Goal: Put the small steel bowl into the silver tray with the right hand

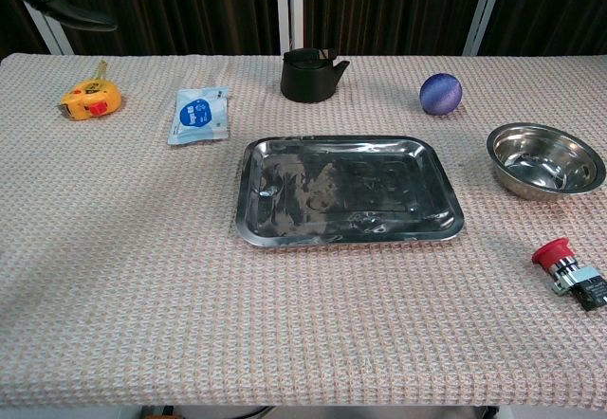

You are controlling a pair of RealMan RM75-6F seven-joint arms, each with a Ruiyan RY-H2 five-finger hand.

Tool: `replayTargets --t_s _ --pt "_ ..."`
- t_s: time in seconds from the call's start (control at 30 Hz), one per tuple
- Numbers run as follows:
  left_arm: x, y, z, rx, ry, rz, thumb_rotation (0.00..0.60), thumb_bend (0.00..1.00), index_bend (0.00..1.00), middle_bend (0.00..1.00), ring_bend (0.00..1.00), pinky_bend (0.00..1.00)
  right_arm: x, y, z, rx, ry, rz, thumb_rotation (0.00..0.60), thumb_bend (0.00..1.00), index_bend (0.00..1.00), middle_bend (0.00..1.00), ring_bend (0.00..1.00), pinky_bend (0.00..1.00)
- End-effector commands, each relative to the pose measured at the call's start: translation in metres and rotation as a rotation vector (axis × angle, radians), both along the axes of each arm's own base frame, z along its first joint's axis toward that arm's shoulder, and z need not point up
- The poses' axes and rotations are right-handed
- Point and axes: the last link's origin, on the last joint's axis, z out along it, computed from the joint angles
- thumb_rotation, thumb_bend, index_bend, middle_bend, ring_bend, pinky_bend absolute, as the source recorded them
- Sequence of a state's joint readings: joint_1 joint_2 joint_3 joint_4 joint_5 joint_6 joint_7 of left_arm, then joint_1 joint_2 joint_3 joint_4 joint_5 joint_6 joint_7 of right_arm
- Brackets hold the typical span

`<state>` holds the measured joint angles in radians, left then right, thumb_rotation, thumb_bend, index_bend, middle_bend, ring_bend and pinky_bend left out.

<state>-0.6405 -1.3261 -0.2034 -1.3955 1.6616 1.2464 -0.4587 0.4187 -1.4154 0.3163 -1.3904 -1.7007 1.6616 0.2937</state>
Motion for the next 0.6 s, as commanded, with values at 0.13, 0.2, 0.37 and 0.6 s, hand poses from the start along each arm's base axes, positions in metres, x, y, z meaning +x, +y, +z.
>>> replayTargets --t_s 0.13,0.2,0.37,0.6 --pt "-0.003 0.000 -0.002 -0.007 0.002 0.016 0.600 0.06 0.15 0.11 0.09 0.21 -0.004 -0.002 -0.003 0.005 -0.008 0.000 0.600 0.36 0.00 0.00 0.00 0.00" --pt "-0.004 -0.001 -0.001 -0.008 0.002 0.017 0.600 0.06 0.15 0.11 0.09 0.21 -0.005 -0.002 -0.003 0.008 -0.003 -0.003 0.600 0.36 0.00 0.00 0.00 0.00" --pt "-0.005 -0.005 0.002 0.005 0.019 0.008 0.600 0.06 0.15 0.11 0.09 0.21 -0.007 0.001 -0.003 0.008 0.017 -0.005 0.600 0.36 0.00 0.00 0.00 0.00" --pt "-0.018 -0.012 0.014 0.045 0.085 0.047 0.600 0.06 0.17 0.11 0.09 0.21 -0.041 0.025 -0.005 0.092 0.368 -0.192 0.600 0.36 0.05 0.00 0.00 0.00"
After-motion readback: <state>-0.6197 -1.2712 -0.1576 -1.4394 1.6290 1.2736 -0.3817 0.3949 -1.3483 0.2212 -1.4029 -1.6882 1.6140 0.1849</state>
